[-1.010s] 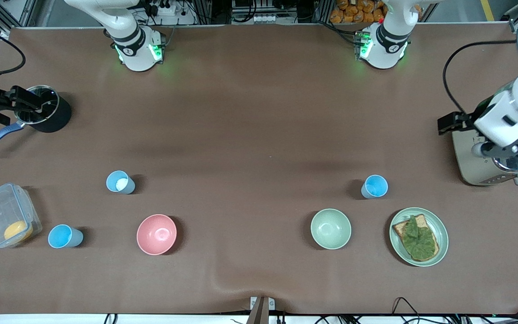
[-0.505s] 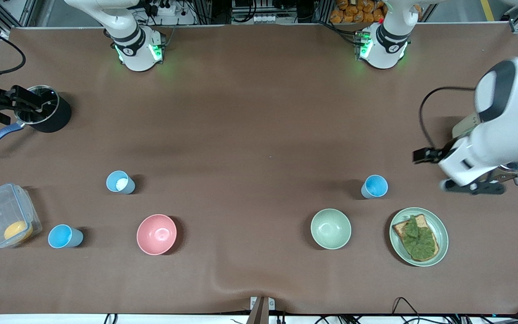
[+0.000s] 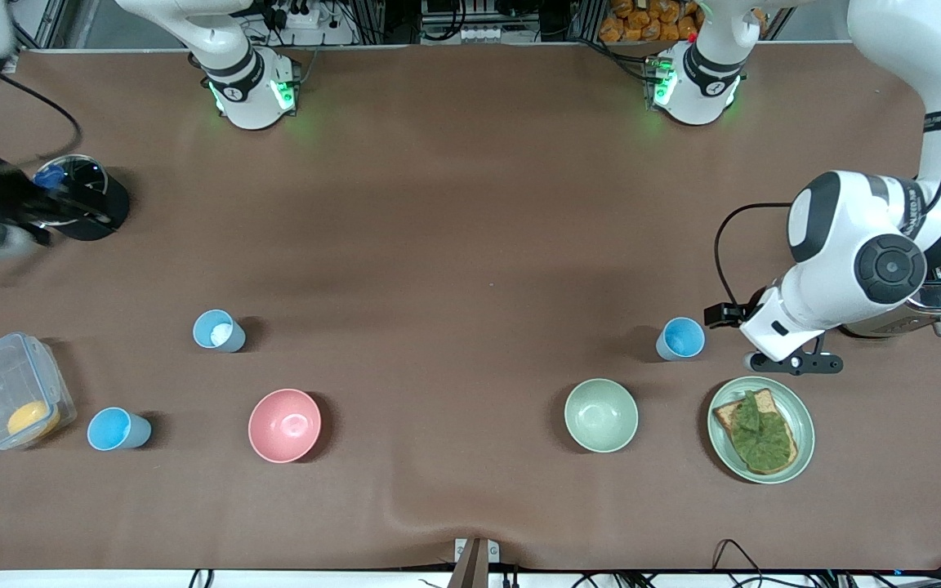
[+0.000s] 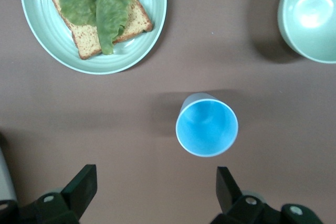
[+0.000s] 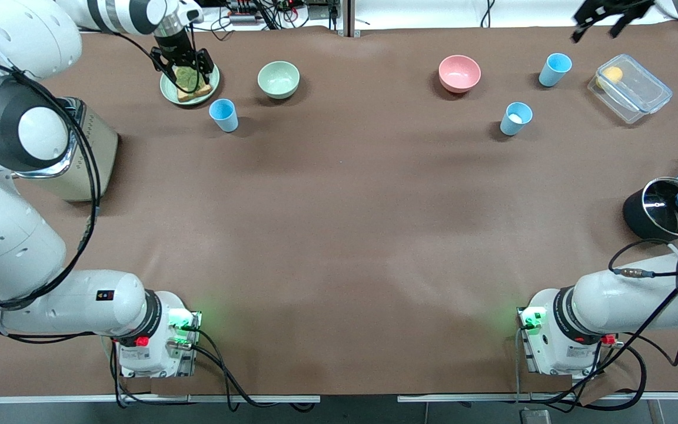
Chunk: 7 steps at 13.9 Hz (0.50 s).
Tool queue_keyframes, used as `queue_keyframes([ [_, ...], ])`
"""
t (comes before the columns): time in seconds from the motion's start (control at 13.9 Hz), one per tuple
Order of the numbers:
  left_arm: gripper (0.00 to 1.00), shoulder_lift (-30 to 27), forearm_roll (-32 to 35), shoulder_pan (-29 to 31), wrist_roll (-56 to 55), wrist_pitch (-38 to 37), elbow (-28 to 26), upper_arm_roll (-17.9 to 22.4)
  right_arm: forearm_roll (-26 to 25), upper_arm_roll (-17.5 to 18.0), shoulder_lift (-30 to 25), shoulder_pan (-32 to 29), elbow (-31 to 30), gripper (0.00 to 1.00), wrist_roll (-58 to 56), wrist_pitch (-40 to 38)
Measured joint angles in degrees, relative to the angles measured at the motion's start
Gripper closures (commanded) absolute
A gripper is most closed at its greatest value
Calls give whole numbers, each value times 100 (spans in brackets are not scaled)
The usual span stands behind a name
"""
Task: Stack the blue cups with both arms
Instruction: 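Grasp one blue cup with each gripper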
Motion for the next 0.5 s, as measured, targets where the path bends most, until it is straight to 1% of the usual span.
queue_keyframes([
  [0.14,0,169,0,3,0,230,-62,12,-3,11,411,205,-6,0,54,160],
  [0.29,0,354,0,0,-10,370,-74,12,-5,11,811,275,-21,0,60,359],
  [0.5,0,604,0,-46,-271,519,-90,1,-31,10,1363,340,-213,0,59,931],
])
